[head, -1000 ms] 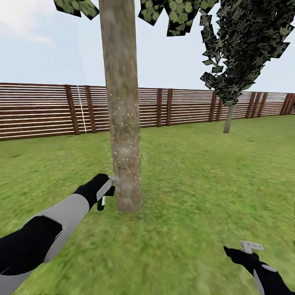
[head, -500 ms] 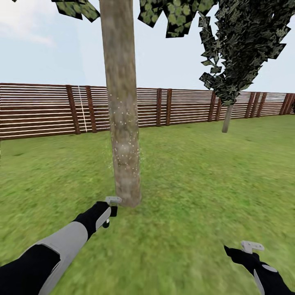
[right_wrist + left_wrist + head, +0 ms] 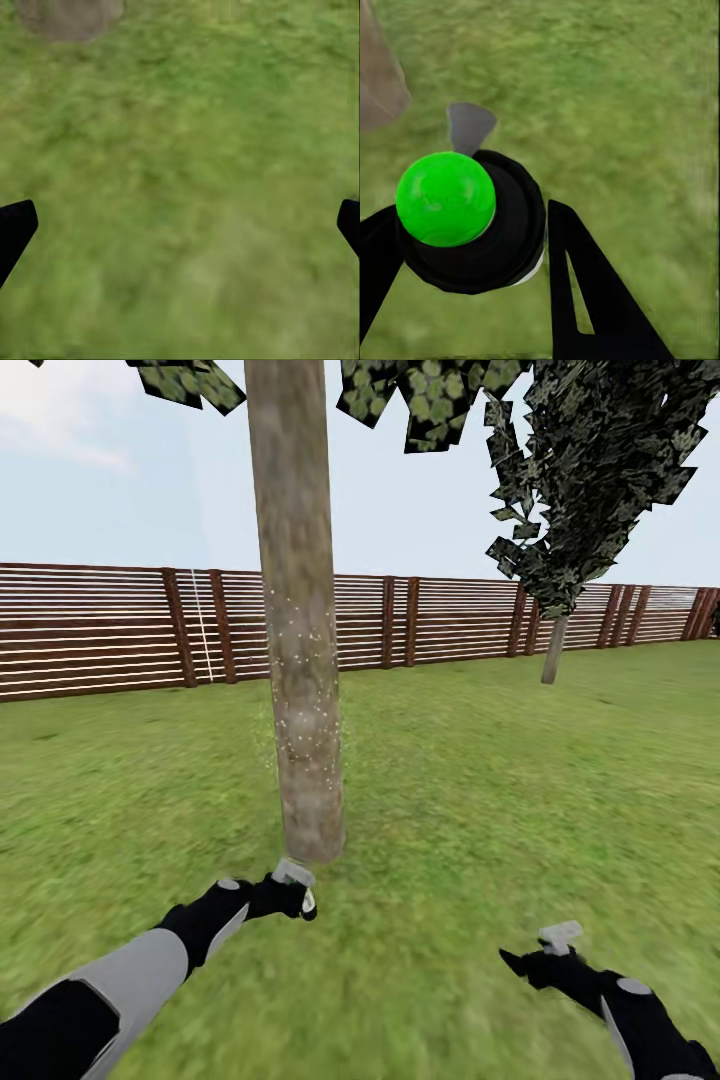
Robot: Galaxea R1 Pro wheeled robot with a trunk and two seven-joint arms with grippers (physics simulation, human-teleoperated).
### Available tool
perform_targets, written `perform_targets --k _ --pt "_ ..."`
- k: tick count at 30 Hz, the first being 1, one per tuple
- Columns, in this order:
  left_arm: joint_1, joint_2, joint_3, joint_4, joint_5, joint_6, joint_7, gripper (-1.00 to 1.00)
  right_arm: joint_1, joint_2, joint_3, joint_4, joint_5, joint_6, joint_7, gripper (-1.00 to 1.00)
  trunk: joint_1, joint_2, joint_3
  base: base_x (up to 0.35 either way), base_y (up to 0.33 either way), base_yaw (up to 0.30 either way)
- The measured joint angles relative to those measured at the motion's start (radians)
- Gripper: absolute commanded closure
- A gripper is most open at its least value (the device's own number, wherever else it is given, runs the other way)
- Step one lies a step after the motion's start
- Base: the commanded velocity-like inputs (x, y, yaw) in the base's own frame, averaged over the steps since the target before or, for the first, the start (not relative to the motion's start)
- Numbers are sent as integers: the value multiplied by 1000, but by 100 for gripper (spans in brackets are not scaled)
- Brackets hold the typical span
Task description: In the garden, pick up the pesticide atomizer on the floor and spray pesticide onto both trees until each tree trunk is fully covered.
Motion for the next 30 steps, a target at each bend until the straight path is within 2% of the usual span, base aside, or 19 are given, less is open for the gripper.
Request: perform_targets --k 1,3,4,5,6,7,8,9,10,11,12,14,17,18,19,21,23,27,30 --pt "3 0 -10 4 -20 -6 -34 100 0 0 16 -38 0 2 65 -100 0 0 0 0 0 0" --pt "13 0 -46 10 -87 -26 -100 100 -1 1 37 -110 1 11 294 -100 0 0 0 0 0 0" --pt "16 -1 -57 12 -107 -34 -115 100 -1 3 41 -124 1 33 399 -100 0 0 0 0 0 0" --pt "22 -4 -64 12 -118 -38 -133 100 -2 5 47 -132 1 60 467 -100 0 0 0 0 0 0" --pt "26 -9 -66 13 -123 -40 -147 100 -2 6 59 -137 1 72 494 -100 0 0 0 0 0 0" --pt "30 -14 -72 12 -127 -41 -174 100 -4 8 111 -150 1 82 517 -100 0 0 0 0 0 0" --pt "32 -17 -94 12 -131 -40 -203 100 -6 9 175 -164 1 88 528 -100 0 0 0 0 0 0" --pt "33 -19 -133 12 -133 -39 -226 100 -6 12 217 -172 1 91 532 -100 0 0 0 0 0 0" --pt "34 -21 -219 12 -134 -37 -254 100 -7 27 257 -179 1 106 535 100 0 0 0 0 0 0" --pt "34 -23 -303 12 -135 -23 -272 100 -9 48 279 -183 1 125 536 100 0 0 0 0 0 0" --pt "34 -34 -365 11 -133 16 -283 100 -10 70 292 -185 1 139 537 100 0 0 0 0 0 0" --pt "33 -45 -394 9 -134 58 -289 100 -10 86 299 -187 1 145 538 100 0 0 0 0 0 0" --pt "33 -52 -435 8 -136 78 -292 100 -10 109 307 -219 1 148 539 100 0 0 0 0 0 0" --pt "33 -58 -466 7 -135 79 -292 100 -10 113 332 -234 1 149 539 100 0 0 0 0 0 0" --pt "33 -67 -507 6 -134 80 -293 100 -10 115 395 -245 1 149 539 100 0 0 0 0 0 0" --pt "33 -84 -533 4 -132 80 -296 100 -10 117 448 -257 1 150 539 100 0 0 0 0 0 0" --pt "33 -105 -551 2 -134 79 -299 100 -10 117 470 -271 1 151 539 100 0 0 0 0 0 0" --pt "33 -140 -590 -3 -135 76 -299 100 -10 118 475 -299 1 151 540 100 0 0 0 0 0 0" --pt "33 -146 -596 -40 -134 73 -299 100 -10 118 476 -302 1 151 540 100 0 0 0 0 0 0"
